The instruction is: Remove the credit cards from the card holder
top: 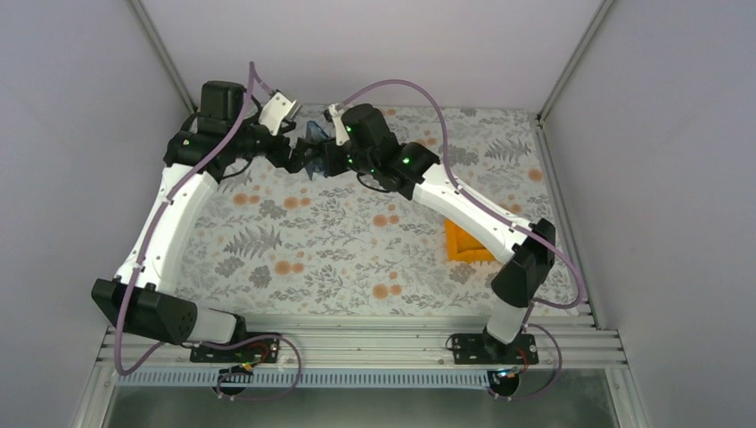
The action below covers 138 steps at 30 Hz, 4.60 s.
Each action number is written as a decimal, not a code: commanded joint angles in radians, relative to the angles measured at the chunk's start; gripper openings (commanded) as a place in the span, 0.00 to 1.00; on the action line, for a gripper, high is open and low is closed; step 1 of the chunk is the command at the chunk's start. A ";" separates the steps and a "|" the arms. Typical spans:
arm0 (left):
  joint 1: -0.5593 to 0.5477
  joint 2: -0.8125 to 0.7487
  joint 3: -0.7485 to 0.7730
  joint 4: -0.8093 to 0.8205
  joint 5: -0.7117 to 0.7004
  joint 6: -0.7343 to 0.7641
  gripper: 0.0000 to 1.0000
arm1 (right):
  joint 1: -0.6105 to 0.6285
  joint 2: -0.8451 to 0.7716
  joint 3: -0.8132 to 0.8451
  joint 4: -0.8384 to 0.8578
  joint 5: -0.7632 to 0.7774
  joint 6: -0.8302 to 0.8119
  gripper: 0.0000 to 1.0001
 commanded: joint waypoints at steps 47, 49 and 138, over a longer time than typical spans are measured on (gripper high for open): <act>0.144 -0.216 -0.118 -0.043 0.546 0.076 0.03 | -0.231 -0.301 -0.235 0.222 -1.009 -0.395 0.73; 0.146 -0.216 -0.132 -0.009 0.526 0.032 0.03 | -0.215 -0.281 -0.214 0.220 -1.052 -0.415 0.79; 0.187 -0.230 -0.309 0.178 0.260 -0.117 1.00 | 0.047 0.041 0.062 0.216 -0.199 0.000 0.04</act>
